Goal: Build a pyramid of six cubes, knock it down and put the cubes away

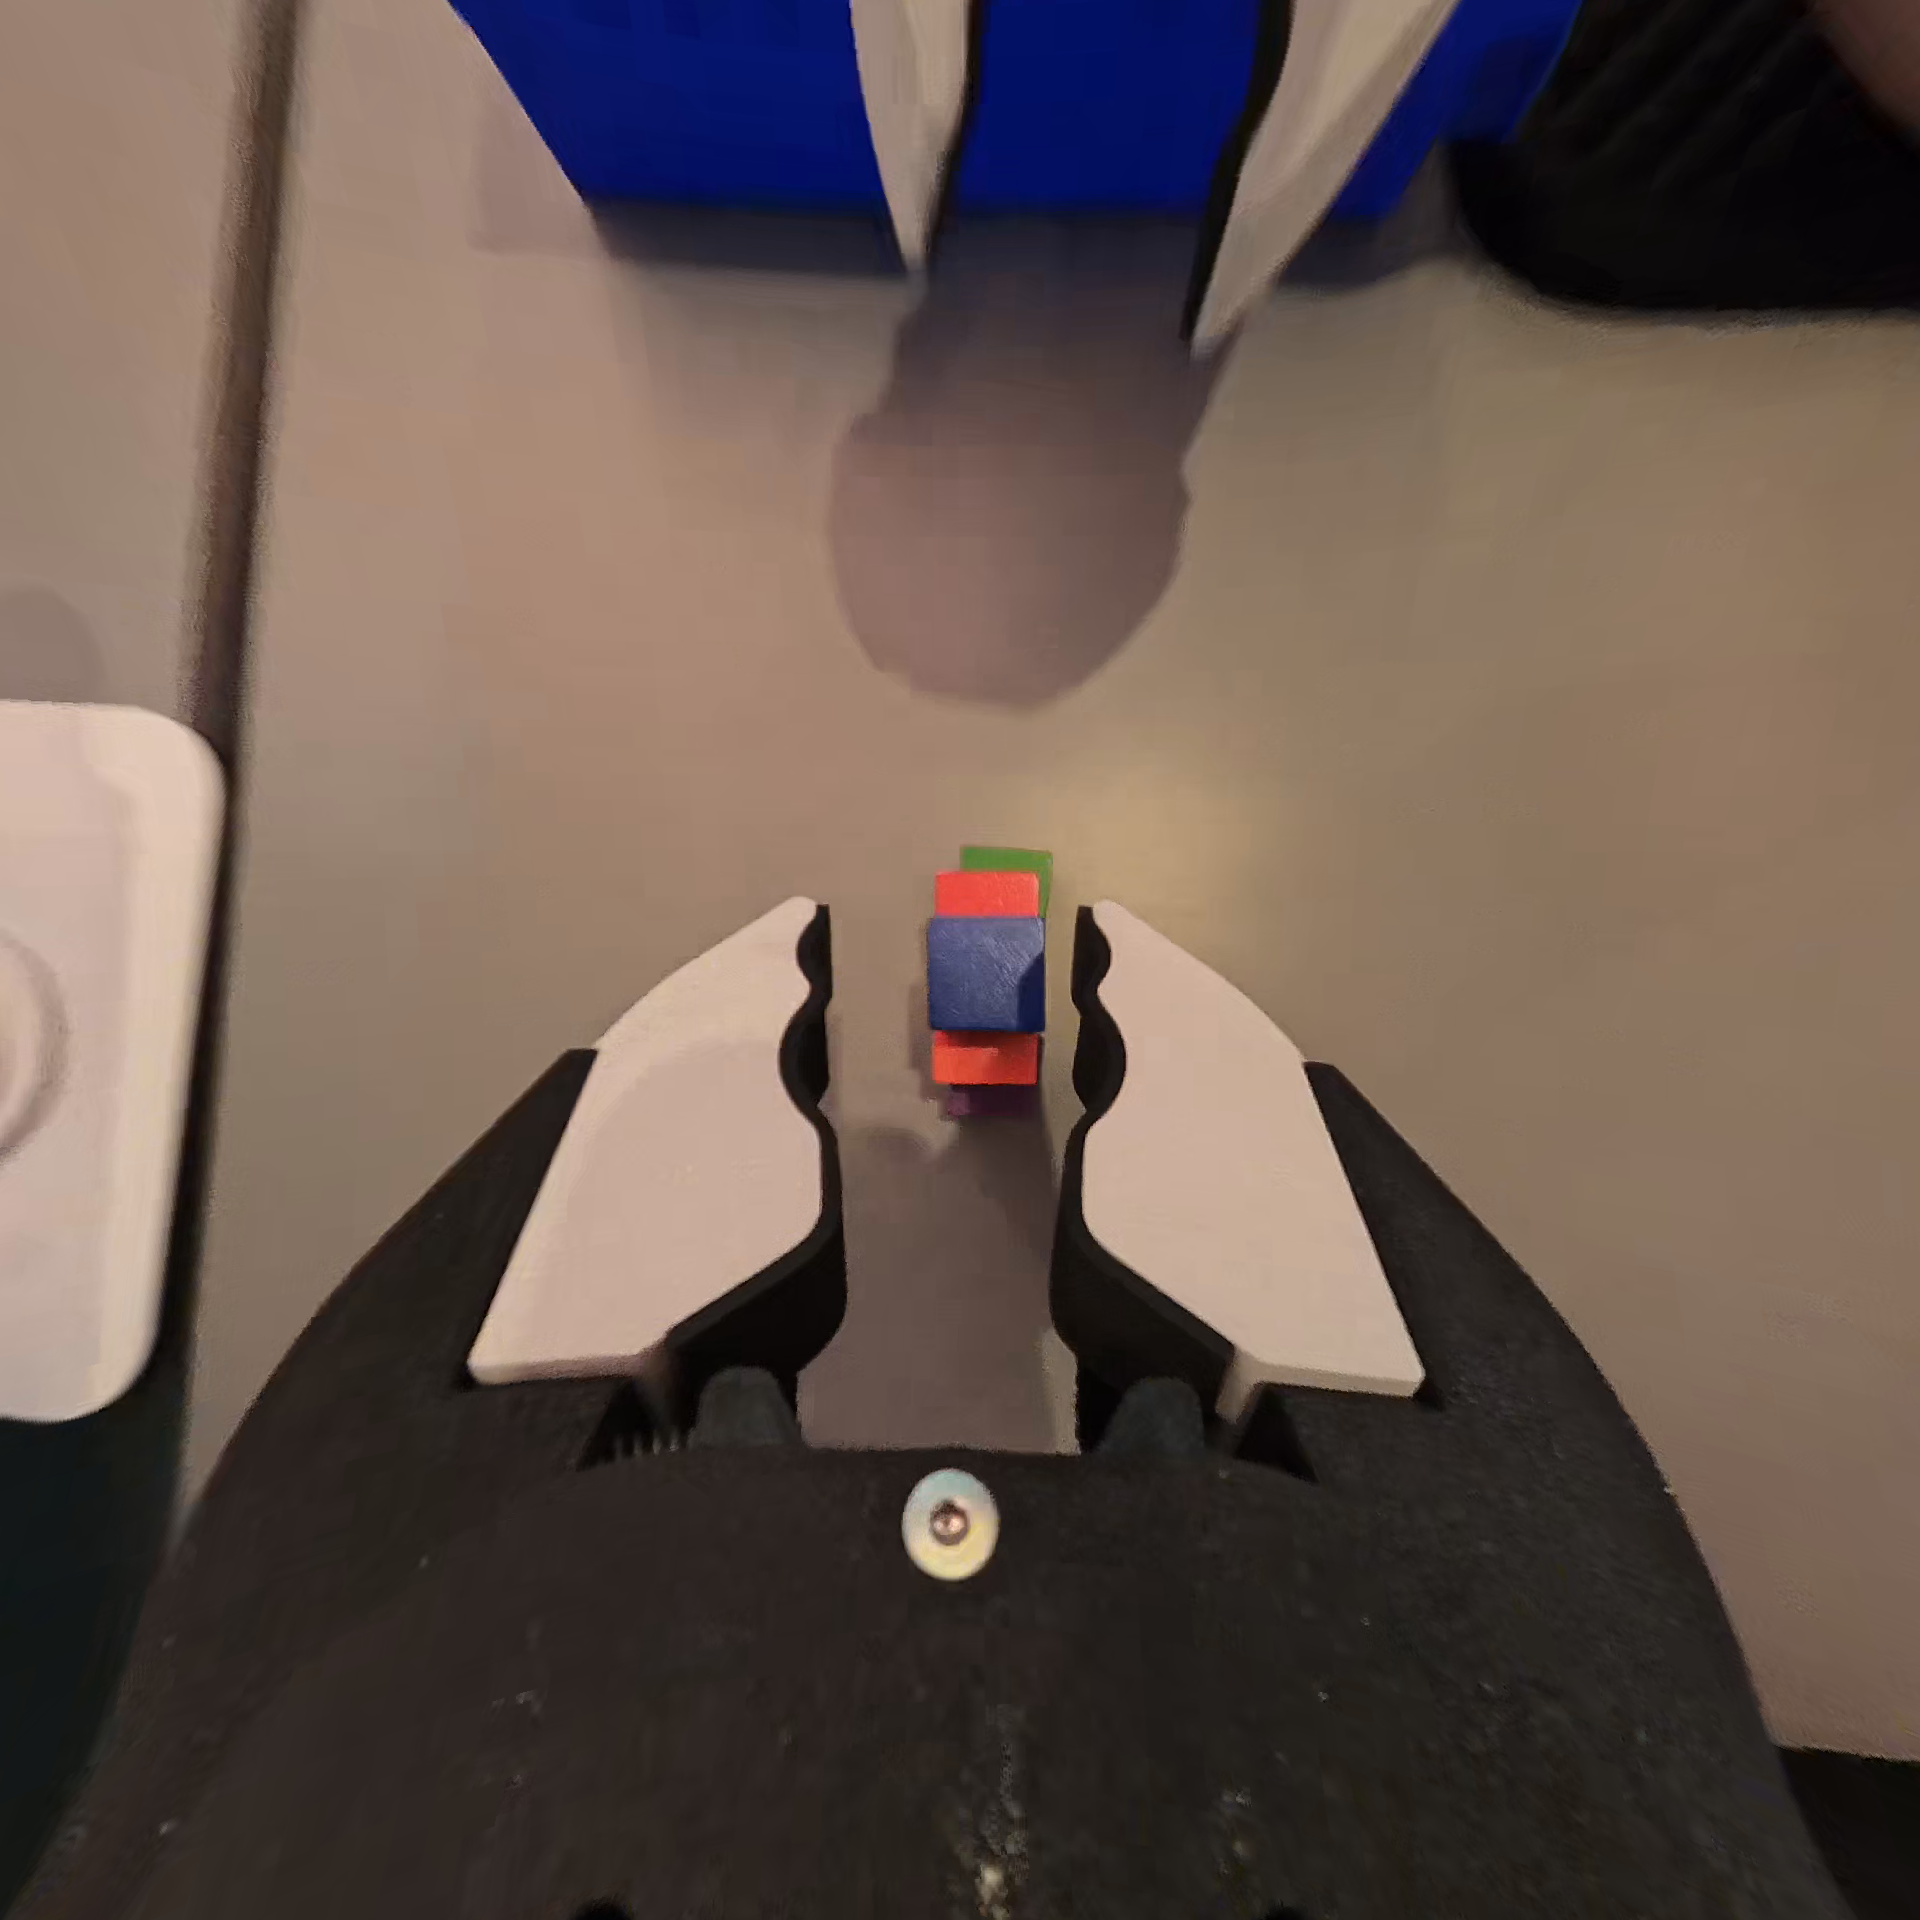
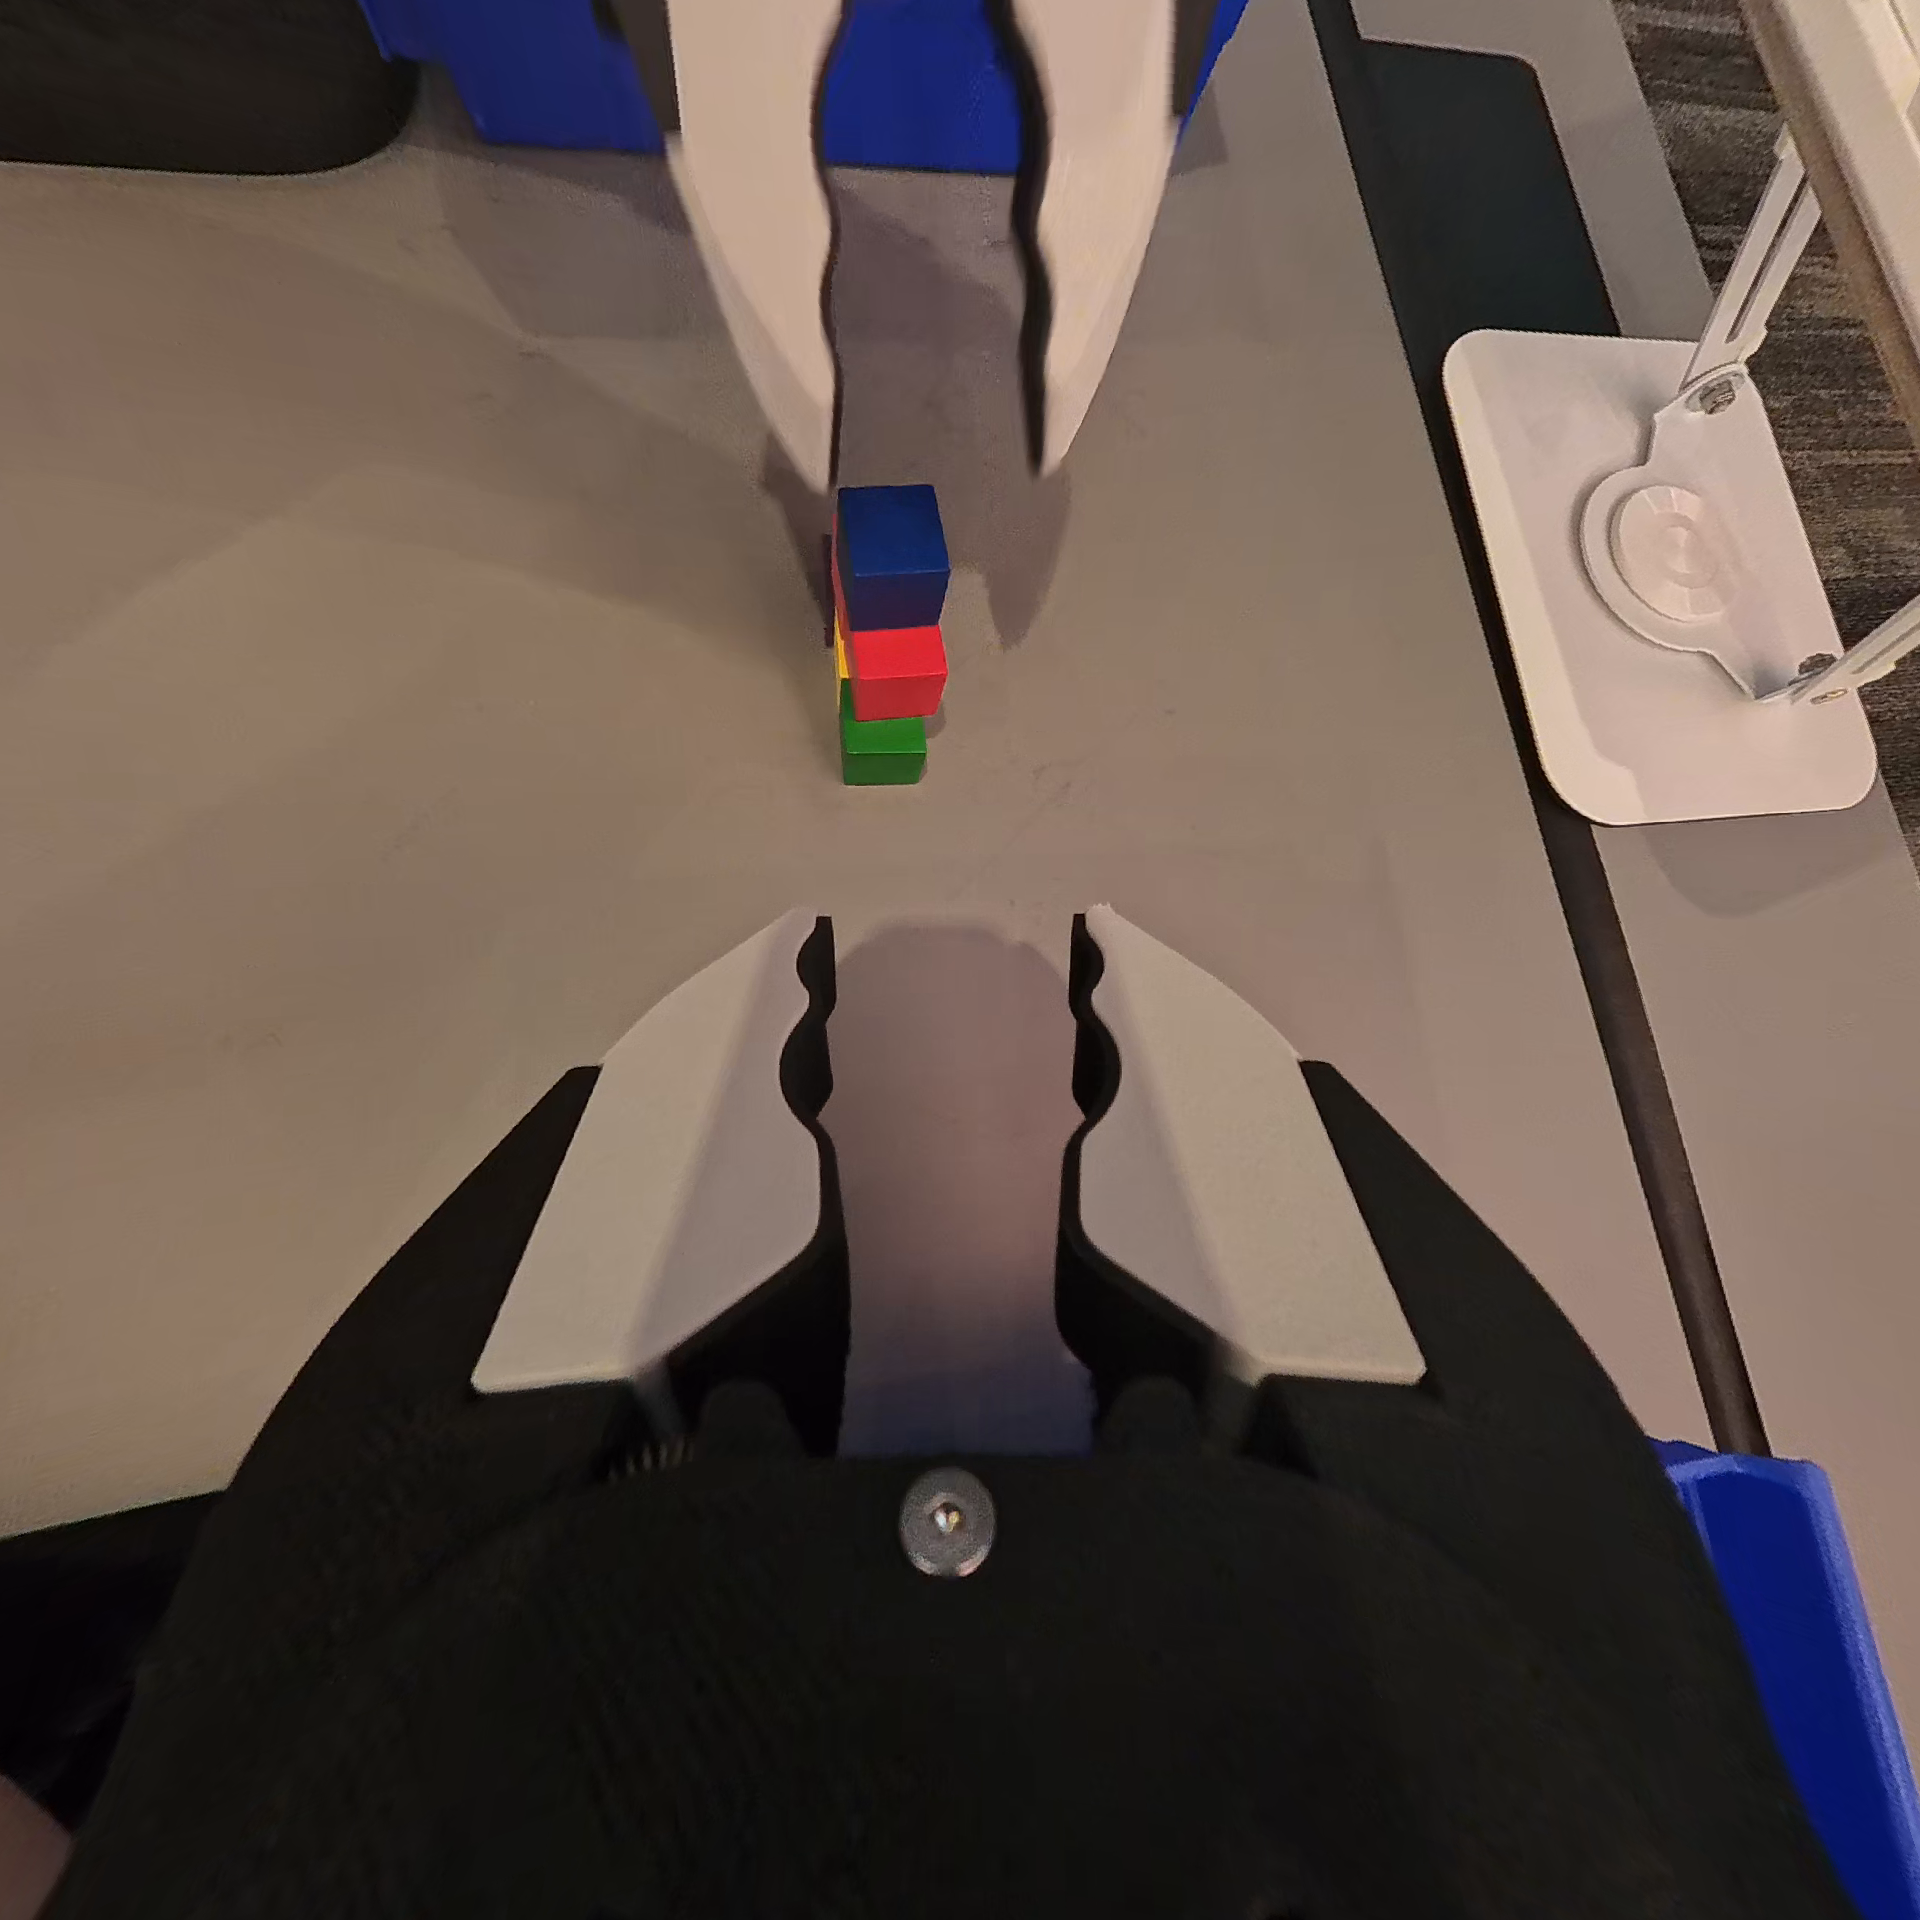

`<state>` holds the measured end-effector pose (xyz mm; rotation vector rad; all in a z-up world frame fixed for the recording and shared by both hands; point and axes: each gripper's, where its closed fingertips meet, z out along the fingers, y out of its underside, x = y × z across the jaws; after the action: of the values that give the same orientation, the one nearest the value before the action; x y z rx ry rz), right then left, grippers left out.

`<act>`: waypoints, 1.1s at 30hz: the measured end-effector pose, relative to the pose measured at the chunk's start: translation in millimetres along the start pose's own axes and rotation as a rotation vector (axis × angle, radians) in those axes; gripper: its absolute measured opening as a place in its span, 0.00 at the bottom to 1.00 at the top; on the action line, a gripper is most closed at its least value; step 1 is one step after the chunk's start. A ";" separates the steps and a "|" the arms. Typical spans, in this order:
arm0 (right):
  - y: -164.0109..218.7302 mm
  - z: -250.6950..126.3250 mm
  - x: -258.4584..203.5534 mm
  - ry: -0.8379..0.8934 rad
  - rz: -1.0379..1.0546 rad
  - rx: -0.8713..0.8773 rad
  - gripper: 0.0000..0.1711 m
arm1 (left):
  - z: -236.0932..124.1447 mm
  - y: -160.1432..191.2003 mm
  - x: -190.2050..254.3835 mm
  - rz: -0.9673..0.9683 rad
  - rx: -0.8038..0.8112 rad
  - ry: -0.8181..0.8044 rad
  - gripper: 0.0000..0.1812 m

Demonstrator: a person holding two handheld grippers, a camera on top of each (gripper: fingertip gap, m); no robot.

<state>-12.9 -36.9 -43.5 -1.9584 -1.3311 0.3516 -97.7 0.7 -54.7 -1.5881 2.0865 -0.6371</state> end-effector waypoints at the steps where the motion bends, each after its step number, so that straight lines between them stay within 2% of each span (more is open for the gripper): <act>1: 0.2 -0.3 0.6 0.001 0.001 0.001 0.26 | -15.9 -14.5 -3.5 0.008 0.056 -0.037 0.24; 6: -3.0 -3.2 4.6 0.017 0.003 0.029 0.26 | -134.8 -96.6 -16.5 0.007 0.484 -0.342 0.23; 9: -10.7 -9.1 7.9 0.043 0.003 0.072 0.26 | -199.1 -108.7 -16.0 -0.034 0.684 -0.554 0.22; 11: -19.2 -17.0 11.5 0.076 0.013 0.108 0.26 | -225.9 -104.9 -10.8 -0.057 0.776 -0.663 0.23; 15: -49.2 -47.9 27.0 0.225 0.043 0.241 0.27 | -243.5 -88.2 1.1 -0.201 0.865 -0.714 0.26; 20: -72.1 -97.4 50.8 0.458 0.111 0.409 0.35 | -264.3 -63.4 9.4 -0.294 0.942 -0.740 0.29; 24: -73.4 -132.9 68.8 0.608 0.201 0.515 0.42 | -277.4 -37.9 9.6 -0.303 0.910 -0.823 0.29; 27: -72.1 -154.9 78.4 0.677 0.270 0.611 0.49 | -281.4 -22.3 9.3 -0.313 0.945 -0.859 0.26; 30: -65.2 -169.4 87.6 0.760 0.302 0.653 0.55 | -273.0 -13.2 3.1 -0.336 0.935 -0.818 0.25; 33: -59.7 -174.4 91.8 0.802 0.315 0.672 0.55 | -259.9 -10.1 0.5 -0.356 0.939 -0.768 0.24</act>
<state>87.5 -15.9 135.2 -1.4604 -0.3195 0.1029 -245.1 22.6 158.6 -1.3000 0.7530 -0.7854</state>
